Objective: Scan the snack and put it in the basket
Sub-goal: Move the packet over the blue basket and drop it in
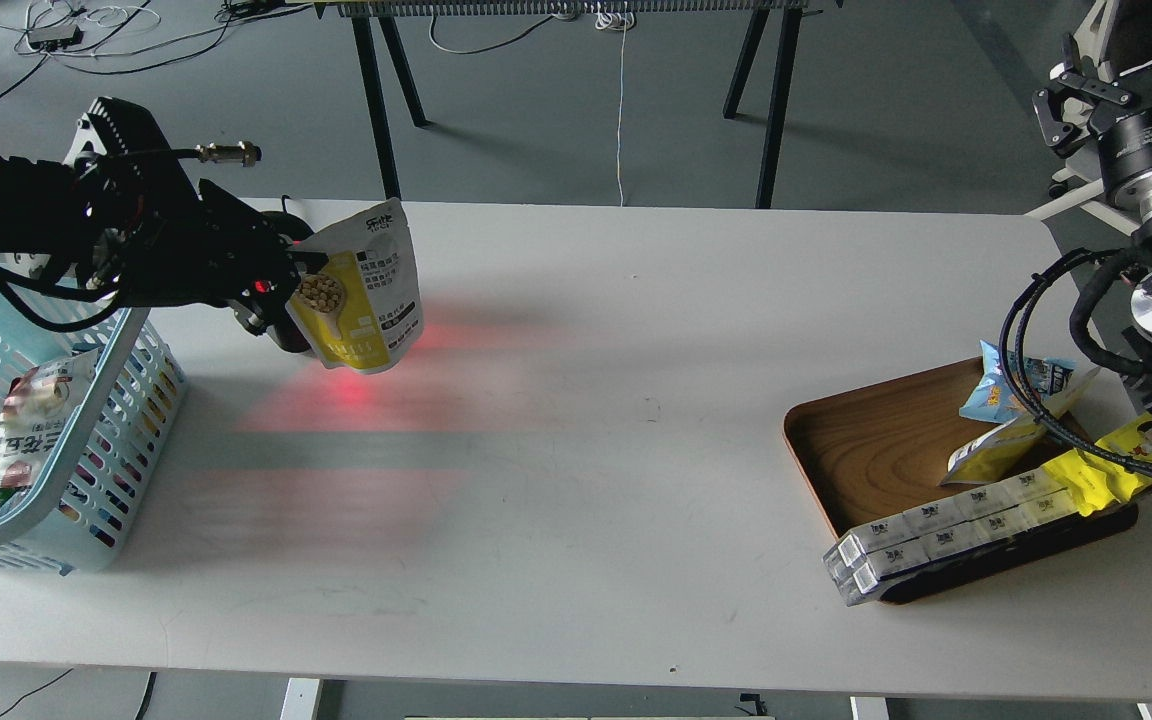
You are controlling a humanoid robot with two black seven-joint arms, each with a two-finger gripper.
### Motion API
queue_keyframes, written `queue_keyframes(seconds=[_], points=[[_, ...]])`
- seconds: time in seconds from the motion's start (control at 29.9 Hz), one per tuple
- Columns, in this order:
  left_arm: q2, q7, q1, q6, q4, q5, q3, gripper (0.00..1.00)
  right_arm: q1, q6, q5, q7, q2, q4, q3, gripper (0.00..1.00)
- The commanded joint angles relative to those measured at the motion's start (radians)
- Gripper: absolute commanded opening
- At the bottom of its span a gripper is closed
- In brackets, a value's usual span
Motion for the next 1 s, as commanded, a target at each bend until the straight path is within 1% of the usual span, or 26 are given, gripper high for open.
queue_keyframes(seconds=[0.0,0.13,0.2,0.33,0.53,0.64,0.84,0.97], points=[[0.041,-0.008,-0.001,0.022,-0.055,0.000,-0.002,0.00,-0.002,0.000,0.000,0.000,0.000,0.000,0.002,0.99],[0.160,-0.024,0.000,0.094,-0.087,0.000,-0.003,0.00,-0.002,0.000,0.000,0.002,0.002,0.000,0.009,0.99],[0.202,-0.024,0.000,0.131,-0.101,0.000,-0.003,0.00,-0.002,0.000,0.000,0.002,0.003,0.000,0.021,0.99],[0.327,-0.033,0.000,0.194,-0.138,0.000,-0.002,0.00,-0.001,0.000,0.000,0.002,0.008,0.000,0.028,0.99],[0.498,-0.035,0.002,0.266,-0.118,0.000,0.003,0.00,-0.002,0.000,0.000,0.002,0.005,0.000,0.026,0.99],[0.576,-0.035,0.006,0.324,-0.089,0.000,0.020,0.00,-0.002,0.000,0.000,0.002,0.003,0.000,0.026,0.99],[0.693,-0.035,0.008,0.467,-0.003,0.000,0.140,0.00,0.000,0.000,0.000,0.000,0.000,0.000,0.025,0.99],[0.739,-0.035,0.008,0.553,0.014,0.000,0.259,0.00,0.000,0.000,-0.001,0.000,0.000,0.000,0.025,0.99]])
